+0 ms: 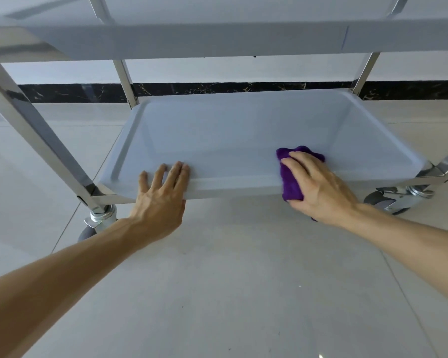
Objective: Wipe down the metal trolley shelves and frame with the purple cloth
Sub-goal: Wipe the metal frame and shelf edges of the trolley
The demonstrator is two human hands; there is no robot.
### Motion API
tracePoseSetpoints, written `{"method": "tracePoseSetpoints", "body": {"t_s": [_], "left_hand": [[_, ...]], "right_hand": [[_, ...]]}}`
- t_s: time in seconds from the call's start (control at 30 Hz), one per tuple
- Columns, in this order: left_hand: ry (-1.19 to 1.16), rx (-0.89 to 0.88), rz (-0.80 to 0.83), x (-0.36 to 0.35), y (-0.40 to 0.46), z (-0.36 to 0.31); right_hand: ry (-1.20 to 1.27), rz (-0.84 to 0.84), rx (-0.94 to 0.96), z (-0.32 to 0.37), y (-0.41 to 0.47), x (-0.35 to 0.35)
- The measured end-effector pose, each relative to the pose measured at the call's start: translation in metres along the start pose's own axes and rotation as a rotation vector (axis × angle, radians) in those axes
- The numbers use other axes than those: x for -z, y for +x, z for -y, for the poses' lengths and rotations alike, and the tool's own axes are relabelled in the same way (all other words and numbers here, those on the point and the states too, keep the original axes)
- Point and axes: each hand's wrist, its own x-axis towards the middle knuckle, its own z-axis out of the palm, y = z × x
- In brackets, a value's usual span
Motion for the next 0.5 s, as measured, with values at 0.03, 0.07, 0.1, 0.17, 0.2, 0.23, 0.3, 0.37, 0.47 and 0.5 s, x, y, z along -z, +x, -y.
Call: {"method": "tracePoseSetpoints", "body": {"t_s": [0.03,0.07,0.1,0.17,0.2,0.23,0.3,0.37,0.47,0.5], "left_hand": [[0.002,0.009,0.003,-0.001,0.0,0.0],[0.003,0.017,0.008,-0.001,0.0,0.0],[0.002,0.023,0.014,-0.001,0.0,0.001],[0.003,0.028,0.019,-0.001,0.0,0.002],[0.007,0.024,0.019,0.0,0.0,0.002],[0.012,0.016,0.015,0.0,-0.001,0.002],[0.018,-0.01,-0.008,0.001,-0.002,0.005],[0.011,-0.043,-0.042,0.002,-0.005,0.008],[0.013,-0.091,-0.074,0.003,-0.007,0.011],[0.023,-0.1,-0.066,0.005,-0.006,0.011]], "right_hand": [[0.005,-0.009,0.021,0.015,0.008,-0.003],[0.007,-0.012,0.053,0.031,0.017,-0.007],[-0.001,-0.009,0.094,0.049,0.026,-0.012],[-0.032,-0.003,0.153,0.084,0.043,-0.021],[-0.049,0.001,0.161,0.098,0.05,-0.026],[-0.064,0.005,0.164,0.107,0.054,-0.029],[-0.08,0.007,0.202,0.108,0.057,-0.029],[-0.044,0.019,0.259,0.09,0.049,-0.021],[-0.007,0.035,0.224,0.046,0.028,-0.009],[-0.007,0.037,0.183,0.029,0.019,-0.006]]}}
